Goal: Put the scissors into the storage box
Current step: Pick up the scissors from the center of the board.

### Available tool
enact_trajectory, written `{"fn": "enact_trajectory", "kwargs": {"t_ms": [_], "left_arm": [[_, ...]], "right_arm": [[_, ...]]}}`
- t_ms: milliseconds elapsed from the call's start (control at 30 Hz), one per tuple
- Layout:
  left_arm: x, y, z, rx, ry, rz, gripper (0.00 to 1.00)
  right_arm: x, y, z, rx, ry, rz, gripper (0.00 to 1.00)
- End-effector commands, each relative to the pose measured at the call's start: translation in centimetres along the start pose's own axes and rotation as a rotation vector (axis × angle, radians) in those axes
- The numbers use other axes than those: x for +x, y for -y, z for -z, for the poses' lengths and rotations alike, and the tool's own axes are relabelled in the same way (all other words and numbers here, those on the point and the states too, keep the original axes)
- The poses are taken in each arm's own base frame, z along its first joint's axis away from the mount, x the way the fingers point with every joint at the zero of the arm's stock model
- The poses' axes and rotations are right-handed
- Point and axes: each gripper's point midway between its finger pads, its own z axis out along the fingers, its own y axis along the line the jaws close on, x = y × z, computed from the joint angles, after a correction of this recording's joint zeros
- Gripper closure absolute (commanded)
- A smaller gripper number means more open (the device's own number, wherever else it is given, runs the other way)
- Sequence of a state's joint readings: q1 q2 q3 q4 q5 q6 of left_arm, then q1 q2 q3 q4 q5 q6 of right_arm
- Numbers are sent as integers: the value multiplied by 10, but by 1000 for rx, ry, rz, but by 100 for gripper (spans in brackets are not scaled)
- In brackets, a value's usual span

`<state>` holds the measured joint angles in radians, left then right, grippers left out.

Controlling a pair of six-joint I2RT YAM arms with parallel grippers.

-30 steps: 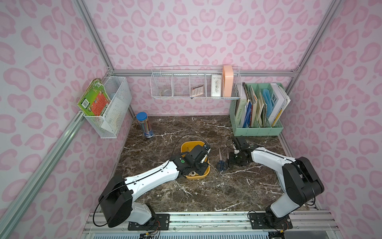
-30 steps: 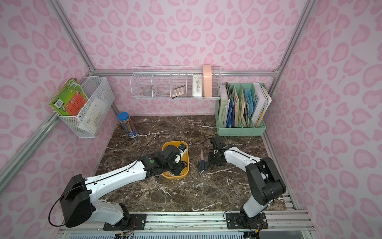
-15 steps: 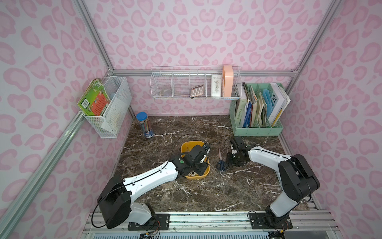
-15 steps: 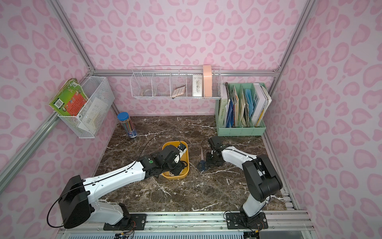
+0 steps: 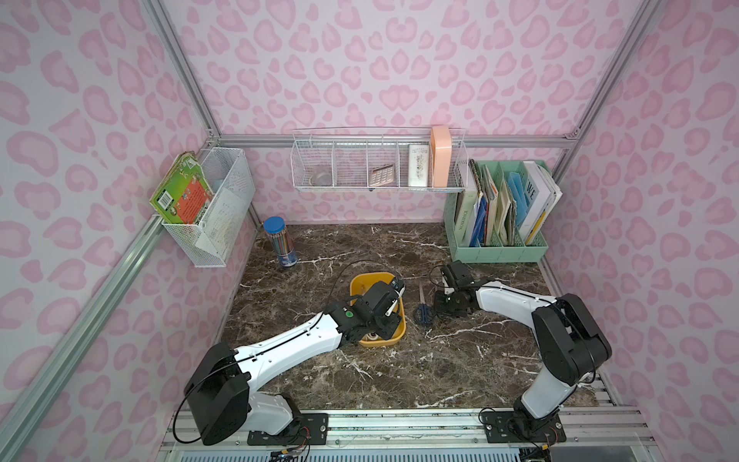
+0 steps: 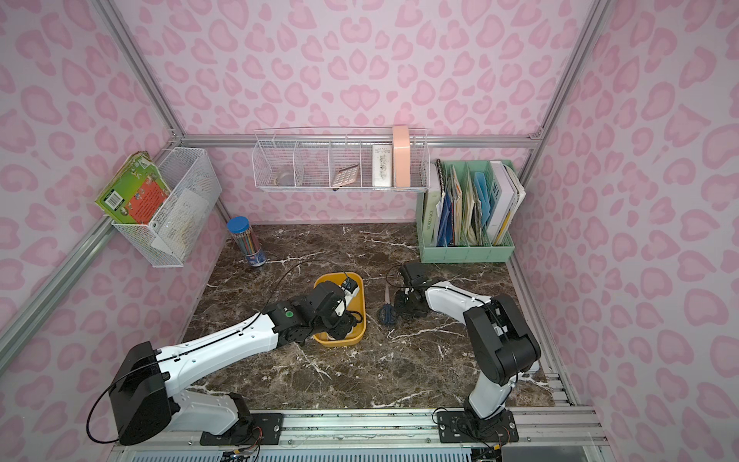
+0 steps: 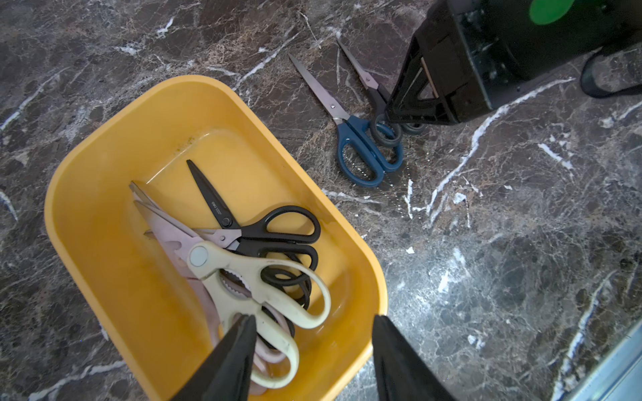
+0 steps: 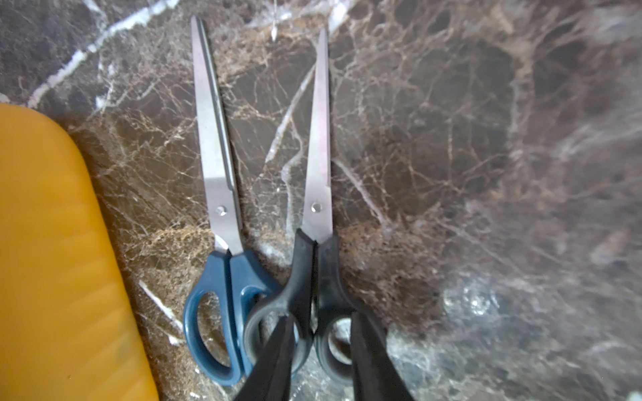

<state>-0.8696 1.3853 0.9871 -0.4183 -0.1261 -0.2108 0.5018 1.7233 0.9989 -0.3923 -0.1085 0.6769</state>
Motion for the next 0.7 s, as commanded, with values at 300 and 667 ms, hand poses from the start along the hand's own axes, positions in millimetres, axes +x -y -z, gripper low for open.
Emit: {"fn": "enact_trajectory", "kwargs": {"t_ms": [300,667], "left_arm": [[-3,-1,0,-4,15,7,42],[1,-2,0,-6,18,11,42]], "right_arm": [[16,4,8,53,-77,0,68],[19,-2,6,24,-88,-27,67]]}}
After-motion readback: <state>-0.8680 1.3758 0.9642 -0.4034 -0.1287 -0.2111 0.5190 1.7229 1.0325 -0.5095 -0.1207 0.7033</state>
